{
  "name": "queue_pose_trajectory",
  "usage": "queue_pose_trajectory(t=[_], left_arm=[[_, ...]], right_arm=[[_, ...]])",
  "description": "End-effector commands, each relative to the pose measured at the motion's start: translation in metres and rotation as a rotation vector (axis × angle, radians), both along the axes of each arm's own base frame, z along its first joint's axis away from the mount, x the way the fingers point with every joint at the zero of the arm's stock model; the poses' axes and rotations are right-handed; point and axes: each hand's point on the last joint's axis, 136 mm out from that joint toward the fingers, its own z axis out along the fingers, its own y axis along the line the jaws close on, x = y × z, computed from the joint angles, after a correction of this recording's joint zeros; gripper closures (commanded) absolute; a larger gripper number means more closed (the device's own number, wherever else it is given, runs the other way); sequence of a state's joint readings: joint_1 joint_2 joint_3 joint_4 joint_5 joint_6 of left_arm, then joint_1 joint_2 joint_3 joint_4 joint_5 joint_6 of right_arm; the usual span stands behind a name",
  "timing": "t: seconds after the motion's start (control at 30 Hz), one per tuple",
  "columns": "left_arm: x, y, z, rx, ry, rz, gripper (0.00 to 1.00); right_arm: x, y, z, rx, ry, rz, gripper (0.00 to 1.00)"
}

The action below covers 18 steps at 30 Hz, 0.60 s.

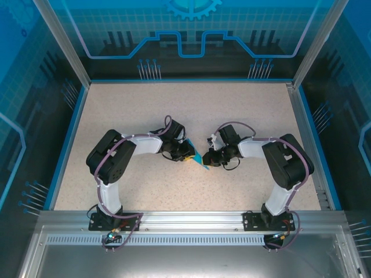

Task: Fold a paper plane with a square sheet of paper (pick it up from the middle)
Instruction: Fold the wing for the fifth time at the center of the table.

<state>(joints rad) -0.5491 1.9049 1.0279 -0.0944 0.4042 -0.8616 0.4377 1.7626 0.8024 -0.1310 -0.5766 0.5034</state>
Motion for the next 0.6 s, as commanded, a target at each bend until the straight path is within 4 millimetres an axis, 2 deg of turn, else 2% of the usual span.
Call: queue_pose_trajectory(t=[0.0, 0.13, 0.33, 0.57], left_arm=[[-0.005, 0.014, -0.021, 0.099, 0.041, 0.015, 0.8], [-0.004, 0.015, -0.021, 0.105, 0.042, 0.013, 0.8], [-0.005, 0.015, -0.022, 0.107, 0.047, 0.008, 0.8], [-0.006, 0.016, -0.025, 0.115, 0.053, 0.007, 0.8]], right_arm=[[-0.013, -0.016, -0.008, -0.067, 0.055, -0.005, 0.89], [-0.015, -0.02, -0.003, -0.081, 0.04, 0.005, 0.88], [-0.018, -0.024, -0.006, -0.095, 0.048, 0.006, 0.86], [-0.017, -0.029, -0.014, -0.115, 0.066, 0.001, 0.92]])
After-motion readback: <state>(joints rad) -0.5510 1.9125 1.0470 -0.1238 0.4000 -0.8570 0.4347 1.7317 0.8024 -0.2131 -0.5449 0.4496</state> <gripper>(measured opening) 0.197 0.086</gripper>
